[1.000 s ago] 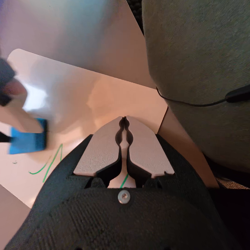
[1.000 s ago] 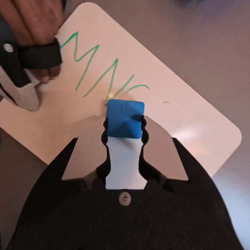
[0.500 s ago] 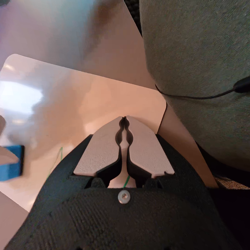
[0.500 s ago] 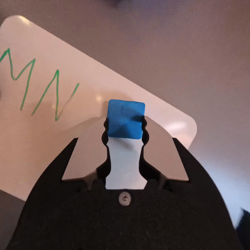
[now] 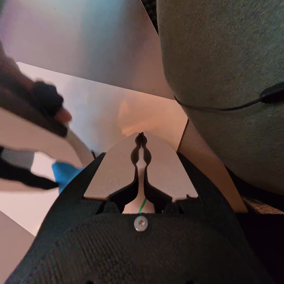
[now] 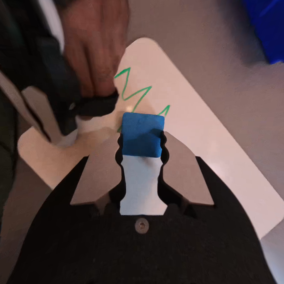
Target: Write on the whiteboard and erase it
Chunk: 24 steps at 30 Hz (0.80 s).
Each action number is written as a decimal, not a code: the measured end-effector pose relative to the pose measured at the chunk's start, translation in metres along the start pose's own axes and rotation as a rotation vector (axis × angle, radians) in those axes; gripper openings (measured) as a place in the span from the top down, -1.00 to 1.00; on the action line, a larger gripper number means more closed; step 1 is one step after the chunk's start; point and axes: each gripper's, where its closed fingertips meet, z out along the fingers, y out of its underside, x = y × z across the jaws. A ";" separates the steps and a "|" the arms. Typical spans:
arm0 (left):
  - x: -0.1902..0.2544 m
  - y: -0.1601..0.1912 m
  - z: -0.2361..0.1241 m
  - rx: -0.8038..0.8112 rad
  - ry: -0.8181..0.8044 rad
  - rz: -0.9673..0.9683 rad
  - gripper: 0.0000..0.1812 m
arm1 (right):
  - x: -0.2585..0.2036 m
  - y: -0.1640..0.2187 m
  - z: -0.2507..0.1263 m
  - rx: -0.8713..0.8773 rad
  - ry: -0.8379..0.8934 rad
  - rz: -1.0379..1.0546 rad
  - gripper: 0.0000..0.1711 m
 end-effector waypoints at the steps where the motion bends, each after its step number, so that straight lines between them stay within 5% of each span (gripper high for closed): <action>1: 0.000 0.000 -0.001 0.000 -0.003 0.003 1.00 | -0.004 0.011 -0.007 -0.046 -0.022 -0.005 0.44; 5: 0.002 0.001 -0.001 0.001 0.003 0.005 1.00 | 0.062 0.012 -0.005 -0.047 0.118 0.143 0.44; 8: 0.003 0.001 -0.002 -0.002 0.005 0.002 1.00 | 0.022 -0.027 0.018 0.041 0.001 0.005 0.44; 11: 0.006 0.002 -0.003 -0.025 -0.001 0.007 1.00 | -0.015 -0.006 0.003 -0.007 -0.108 -0.087 0.45; 15: 0.011 0.000 -0.003 -0.047 0.000 0.021 0.99 | 0.043 -0.010 0.008 -0.034 0.026 -0.018 0.45; 17: 0.013 0.000 -0.003 -0.058 -0.001 0.017 1.00 | 0.014 -0.038 0.024 0.043 -0.055 -0.115 0.45; 20: 0.018 0.001 -0.005 -0.071 -0.004 0.010 1.00 | -0.026 -0.015 0.008 -0.006 -0.189 -0.245 0.45; 24: 0.026 -0.001 -0.006 -0.045 0.016 -0.013 0.99 | 0.032 -0.017 0.012 -0.049 -0.029 -0.174 0.45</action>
